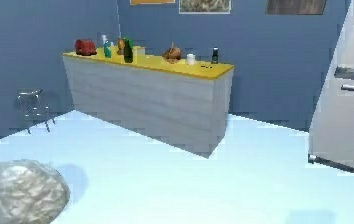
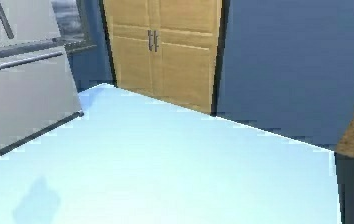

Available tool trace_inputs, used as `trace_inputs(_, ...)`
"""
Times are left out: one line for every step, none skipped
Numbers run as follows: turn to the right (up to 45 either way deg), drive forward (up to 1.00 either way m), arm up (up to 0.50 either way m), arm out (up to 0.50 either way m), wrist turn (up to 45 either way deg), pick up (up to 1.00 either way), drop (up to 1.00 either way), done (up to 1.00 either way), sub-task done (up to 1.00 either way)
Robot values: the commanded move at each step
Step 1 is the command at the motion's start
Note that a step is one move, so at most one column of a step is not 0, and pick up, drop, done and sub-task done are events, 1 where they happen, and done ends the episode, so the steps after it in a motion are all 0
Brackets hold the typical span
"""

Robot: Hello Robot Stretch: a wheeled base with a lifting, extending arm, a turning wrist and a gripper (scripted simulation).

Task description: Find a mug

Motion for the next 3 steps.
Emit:
trace_inputs(-3.0, 0.0, 0.0, 0.0, 0.0, 0.0, 0.0, 0.0, 0.0)
trace_inputs(0.0, 1.0, 0.0, 0.0, 0.0, 0.0, 0.0, 0.0, 0.0)
trace_inputs(-3.0, 0.0, 0.0, 0.0, 0.0, 0.0, 0.0, 0.0, 0.0)
